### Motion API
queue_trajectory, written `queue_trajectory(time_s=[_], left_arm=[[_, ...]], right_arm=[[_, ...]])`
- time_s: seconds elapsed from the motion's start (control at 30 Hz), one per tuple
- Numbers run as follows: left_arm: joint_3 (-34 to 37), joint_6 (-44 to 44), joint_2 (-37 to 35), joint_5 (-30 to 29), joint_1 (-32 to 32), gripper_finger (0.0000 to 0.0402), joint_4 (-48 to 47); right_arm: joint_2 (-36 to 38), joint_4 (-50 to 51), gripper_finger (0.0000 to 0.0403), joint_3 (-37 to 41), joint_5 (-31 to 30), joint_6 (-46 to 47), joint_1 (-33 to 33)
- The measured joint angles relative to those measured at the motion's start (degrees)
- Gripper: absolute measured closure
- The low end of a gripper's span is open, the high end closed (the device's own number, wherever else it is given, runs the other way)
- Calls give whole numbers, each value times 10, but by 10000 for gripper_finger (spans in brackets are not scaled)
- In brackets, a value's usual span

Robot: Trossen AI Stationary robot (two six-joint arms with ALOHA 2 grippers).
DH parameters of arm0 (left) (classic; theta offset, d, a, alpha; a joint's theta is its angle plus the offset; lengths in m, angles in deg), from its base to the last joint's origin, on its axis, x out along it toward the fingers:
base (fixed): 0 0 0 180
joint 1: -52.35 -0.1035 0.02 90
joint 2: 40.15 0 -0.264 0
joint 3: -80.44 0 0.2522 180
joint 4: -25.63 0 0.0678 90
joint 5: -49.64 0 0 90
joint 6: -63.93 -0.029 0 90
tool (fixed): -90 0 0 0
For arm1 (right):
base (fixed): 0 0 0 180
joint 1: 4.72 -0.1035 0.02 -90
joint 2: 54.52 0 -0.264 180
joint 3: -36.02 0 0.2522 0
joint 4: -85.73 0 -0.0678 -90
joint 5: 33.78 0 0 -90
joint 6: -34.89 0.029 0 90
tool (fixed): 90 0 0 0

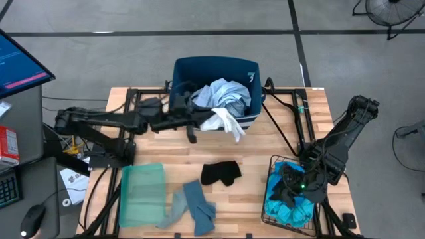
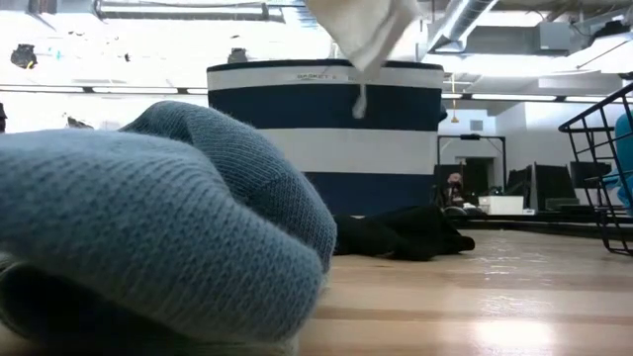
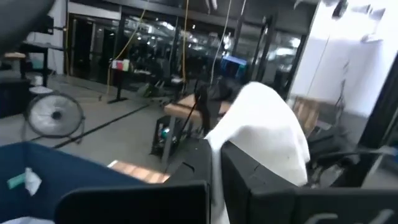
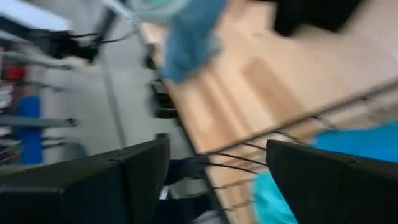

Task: Pick & Place Cloths
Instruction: Put the white shorts into the wire basket

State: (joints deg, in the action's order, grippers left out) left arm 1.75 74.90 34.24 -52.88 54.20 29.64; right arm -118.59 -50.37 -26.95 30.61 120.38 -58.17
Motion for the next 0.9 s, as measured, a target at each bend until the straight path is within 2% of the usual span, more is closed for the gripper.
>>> queue_trajectory(time_s=[0.27,0.53,0.7,0.9], left_arm=[[0,97,-40,1,12,401,-1],[0,171,-41,1,34,401,-16],[0,203,-40,-66,35,401,-65],[0,245,-29,-158,35,401,-66]], right_arm=[[0,-166,143,0,0,-136,39],[0,-173,143,-57,0,-320,135],[0,-172,143,-97,-1,-442,202],[0,-151,143,-128,-28,-530,288]])
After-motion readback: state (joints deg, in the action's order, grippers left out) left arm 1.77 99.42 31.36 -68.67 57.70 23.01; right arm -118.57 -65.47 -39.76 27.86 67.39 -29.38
